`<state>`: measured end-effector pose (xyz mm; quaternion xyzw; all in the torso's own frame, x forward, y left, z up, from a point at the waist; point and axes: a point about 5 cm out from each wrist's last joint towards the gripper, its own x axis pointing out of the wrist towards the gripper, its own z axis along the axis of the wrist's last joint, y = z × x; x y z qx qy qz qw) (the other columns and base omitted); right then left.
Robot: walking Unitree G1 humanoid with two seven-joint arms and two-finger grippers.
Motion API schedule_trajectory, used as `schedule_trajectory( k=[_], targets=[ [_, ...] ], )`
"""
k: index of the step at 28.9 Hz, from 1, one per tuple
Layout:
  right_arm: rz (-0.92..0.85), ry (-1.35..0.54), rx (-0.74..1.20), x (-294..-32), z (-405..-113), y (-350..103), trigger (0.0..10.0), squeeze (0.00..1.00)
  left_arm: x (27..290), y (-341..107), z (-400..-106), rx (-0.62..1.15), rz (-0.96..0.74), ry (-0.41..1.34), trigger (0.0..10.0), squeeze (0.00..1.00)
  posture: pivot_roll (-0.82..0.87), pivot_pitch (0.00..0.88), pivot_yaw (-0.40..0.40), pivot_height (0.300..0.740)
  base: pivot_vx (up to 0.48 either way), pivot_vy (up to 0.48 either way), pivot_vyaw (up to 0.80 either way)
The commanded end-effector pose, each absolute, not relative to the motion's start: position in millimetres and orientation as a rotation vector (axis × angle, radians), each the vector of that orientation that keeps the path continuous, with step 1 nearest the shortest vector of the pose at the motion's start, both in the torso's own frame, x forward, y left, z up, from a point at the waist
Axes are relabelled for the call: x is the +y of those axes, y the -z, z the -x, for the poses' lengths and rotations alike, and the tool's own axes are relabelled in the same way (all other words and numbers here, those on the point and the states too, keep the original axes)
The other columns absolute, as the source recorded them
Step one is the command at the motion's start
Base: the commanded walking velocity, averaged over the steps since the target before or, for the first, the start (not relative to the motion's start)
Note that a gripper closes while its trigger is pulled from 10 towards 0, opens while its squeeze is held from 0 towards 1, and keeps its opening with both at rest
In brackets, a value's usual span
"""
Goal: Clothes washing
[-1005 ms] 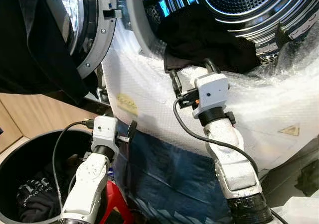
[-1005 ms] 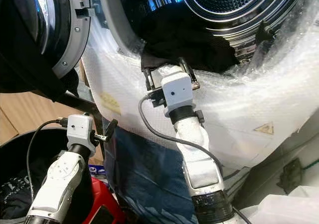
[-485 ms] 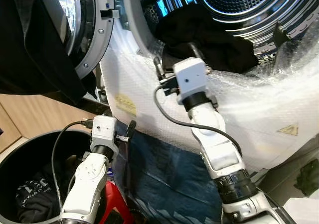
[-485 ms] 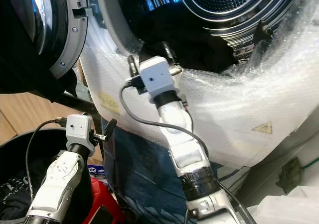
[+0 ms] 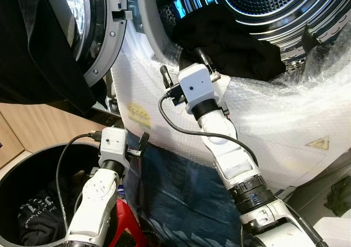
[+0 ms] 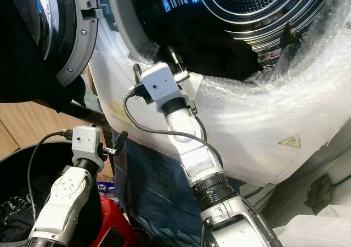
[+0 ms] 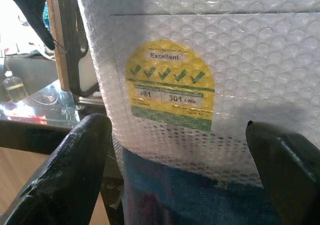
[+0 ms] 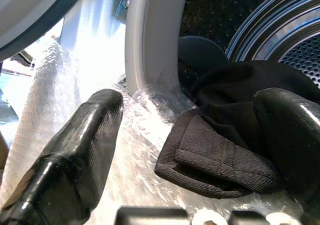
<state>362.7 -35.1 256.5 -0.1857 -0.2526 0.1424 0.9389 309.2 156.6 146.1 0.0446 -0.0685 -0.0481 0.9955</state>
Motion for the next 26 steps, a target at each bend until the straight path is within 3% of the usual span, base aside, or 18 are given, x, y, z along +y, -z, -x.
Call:
schedule_trajectory(
  k=[1,13,14,15,26],
  targets=[
    [0.381,-0.277,-0.515,-38.5,-364.8,-256.0,10.0,0.0,154.5,-154.3,-310.7,-0.159,-0.093,0.095,10.0,0.0,0.02,0.0,-0.044,0.74,0.0,0.0,0.0],
    [0.368,-0.187,-0.451,-63.5,-379.3,-250.5,10.0,0.0,154.2,-154.2,-311.1,-0.153,-0.087,0.103,10.0,0.0,0.01,0.007,-0.043,0.74,0.0,0.0,0.0],
    [0.362,-0.183,-0.461,-64.5,-379.5,-253.1,4.0,0.0,154.1,-154.0,-311.4,-0.151,-0.088,0.103,10.0,0.0,0.01,0.008,-0.042,0.74,0.0,0.0,0.0],
    [0.363,-0.192,-0.468,-63.0,-378.9,-254.0,0.0,0.0,153.5,-153.6,-311.6,-0.15,-0.088,0.105,10.0,0.0,0.0,0.012,-0.039,0.74,0.0,0.0,0.0],
    [0.318,-0.189,-0.468,-64.7,-381.7,-261.1,0.0,0.0,152.4,-155.6,-312.9,-0.153,-0.086,0.109,10.0,0.0,0.0,0.019,-0.038,0.74,0.0,0.0,0.0]
  ],
)
